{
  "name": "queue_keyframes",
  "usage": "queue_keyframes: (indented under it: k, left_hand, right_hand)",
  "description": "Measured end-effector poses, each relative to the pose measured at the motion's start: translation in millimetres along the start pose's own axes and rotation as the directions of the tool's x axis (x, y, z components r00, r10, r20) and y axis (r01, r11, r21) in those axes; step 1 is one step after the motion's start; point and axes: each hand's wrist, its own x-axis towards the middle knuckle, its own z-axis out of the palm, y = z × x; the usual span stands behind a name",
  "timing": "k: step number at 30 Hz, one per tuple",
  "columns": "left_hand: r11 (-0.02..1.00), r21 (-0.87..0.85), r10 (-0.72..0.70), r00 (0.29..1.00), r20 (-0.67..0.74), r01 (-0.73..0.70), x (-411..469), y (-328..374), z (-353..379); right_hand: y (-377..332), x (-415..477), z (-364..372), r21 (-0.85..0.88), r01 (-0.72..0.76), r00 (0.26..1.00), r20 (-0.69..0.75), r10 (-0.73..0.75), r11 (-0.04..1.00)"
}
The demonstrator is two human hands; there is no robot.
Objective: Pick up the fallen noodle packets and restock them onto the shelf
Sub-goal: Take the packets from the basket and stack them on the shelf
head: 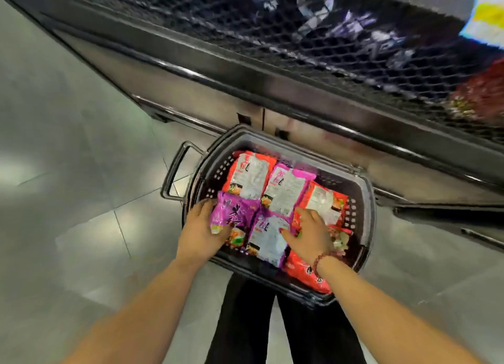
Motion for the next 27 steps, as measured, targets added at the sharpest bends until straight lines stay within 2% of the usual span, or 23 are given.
queue_keyframes:
  k: [4, 7, 11, 14, 16, 19, 23, 27]
  left_hand:
    - [0.991, -0.110, -0.079, 0.997, 0.024, 0.081, 20.8, -28.7, 33.6]
    - [0.963, -0.209, -0.155, 0.985, 0.077, 0.168, 34.7, -38.8, 52.8]
    - [0.938, -0.257, -0.214, 0.972, 0.095, 0.231, 48.3, -48.0, 75.3]
    - [0.921, -0.255, -0.275, 0.955, 0.111, 0.295, 60.9, -54.8, 84.9]
    - [0.907, -0.246, -0.317, 0.938, 0.137, 0.342, 65.7, -58.4, 89.5]
    - [0.920, -0.182, -0.326, 0.936, 0.132, 0.346, 65.5, -60.8, 95.4]
    - [0.938, -0.122, -0.306, 0.942, 0.142, 0.323, 63.7, -59.2, 95.1]
    - [0.909, -0.266, -0.292, 0.946, 0.142, 0.321, 51.3, -51.2, 79.4]
  right_hand:
    - [20.9, 16.6, 54.1, 0.163, -0.193, 0.975, 0.146, 0.170, 0.968]
    - [38.6, 26.7, 94.3, 0.294, -0.321, 0.944, 0.181, 0.277, 0.900]
    - [73.8, 51.9, 153.5, 0.480, -0.461, 0.887, 0.251, 0.387, 0.746]
    - [56.8, 60.4, 151.2, 0.642, -0.520, 0.846, 0.297, 0.442, 0.563]
    - [52.6, 64.5, 151.7, 0.682, -0.545, 0.817, 0.304, 0.489, 0.488]
    - [48.5, 67.3, 149.9, 0.710, -0.532, 0.801, 0.244, 0.547, 0.461]
    - [45.8, 60.9, 138.0, 0.772, -0.487, 0.838, 0.282, 0.468, 0.408]
    - [34.9, 42.7, 111.8, 0.839, -0.372, 0.904, 0.229, 0.362, 0.398]
